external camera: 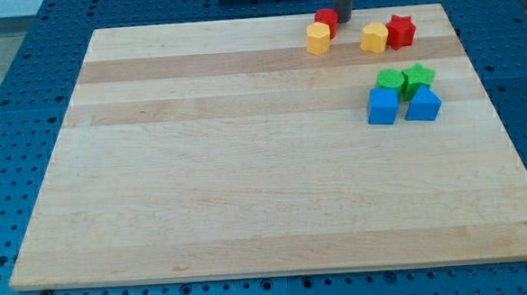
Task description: Drag the red star into the top side of the green star
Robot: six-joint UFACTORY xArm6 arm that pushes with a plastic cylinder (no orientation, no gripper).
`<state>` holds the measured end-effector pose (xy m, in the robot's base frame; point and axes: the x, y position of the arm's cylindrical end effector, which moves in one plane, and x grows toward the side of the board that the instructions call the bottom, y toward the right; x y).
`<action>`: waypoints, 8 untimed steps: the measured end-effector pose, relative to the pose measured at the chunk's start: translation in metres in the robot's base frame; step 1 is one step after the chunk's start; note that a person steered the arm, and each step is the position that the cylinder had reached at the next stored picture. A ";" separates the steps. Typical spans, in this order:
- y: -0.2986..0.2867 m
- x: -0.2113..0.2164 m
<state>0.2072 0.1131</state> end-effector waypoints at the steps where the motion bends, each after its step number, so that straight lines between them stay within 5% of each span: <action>1: 0.006 0.000; 3: 0.120 -0.008; 6: 0.035 0.086; 8: 0.049 0.097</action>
<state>0.3046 0.1626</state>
